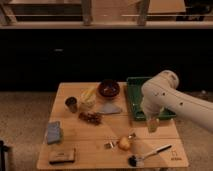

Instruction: Place pepper in metal cup

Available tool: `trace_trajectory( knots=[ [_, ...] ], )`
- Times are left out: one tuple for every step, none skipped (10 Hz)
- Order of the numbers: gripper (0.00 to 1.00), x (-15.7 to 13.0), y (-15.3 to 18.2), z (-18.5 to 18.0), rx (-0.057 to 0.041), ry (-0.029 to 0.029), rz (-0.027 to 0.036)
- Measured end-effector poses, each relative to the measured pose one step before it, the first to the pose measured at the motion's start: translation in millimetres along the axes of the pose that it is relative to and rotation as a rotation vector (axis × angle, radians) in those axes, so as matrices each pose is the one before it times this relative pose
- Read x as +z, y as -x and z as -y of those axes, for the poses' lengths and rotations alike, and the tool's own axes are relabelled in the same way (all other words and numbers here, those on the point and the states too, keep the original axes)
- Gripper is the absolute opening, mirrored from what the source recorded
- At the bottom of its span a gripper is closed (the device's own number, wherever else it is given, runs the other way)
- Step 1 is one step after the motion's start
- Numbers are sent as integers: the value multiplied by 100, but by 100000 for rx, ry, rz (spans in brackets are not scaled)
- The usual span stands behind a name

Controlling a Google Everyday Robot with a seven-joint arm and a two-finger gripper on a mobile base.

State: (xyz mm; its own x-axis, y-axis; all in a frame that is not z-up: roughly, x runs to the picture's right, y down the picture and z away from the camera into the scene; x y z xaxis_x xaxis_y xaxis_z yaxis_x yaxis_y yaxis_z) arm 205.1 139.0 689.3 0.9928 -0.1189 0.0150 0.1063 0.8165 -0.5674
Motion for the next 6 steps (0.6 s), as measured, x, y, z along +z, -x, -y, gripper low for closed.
trace_trajectory(
  knots=[
    [80,-34,1440,-19,-1214,355,402],
    [80,-49,886,60,-834,-49,490],
    [80,-148,270,104,1263,-391,809],
    [80,30,-273,563,2903,-1022,1119],
    [80,142,-889,836,4281,-1328,1967],
    [80,252,-1086,870,3736,-955,1360]
  ],
)
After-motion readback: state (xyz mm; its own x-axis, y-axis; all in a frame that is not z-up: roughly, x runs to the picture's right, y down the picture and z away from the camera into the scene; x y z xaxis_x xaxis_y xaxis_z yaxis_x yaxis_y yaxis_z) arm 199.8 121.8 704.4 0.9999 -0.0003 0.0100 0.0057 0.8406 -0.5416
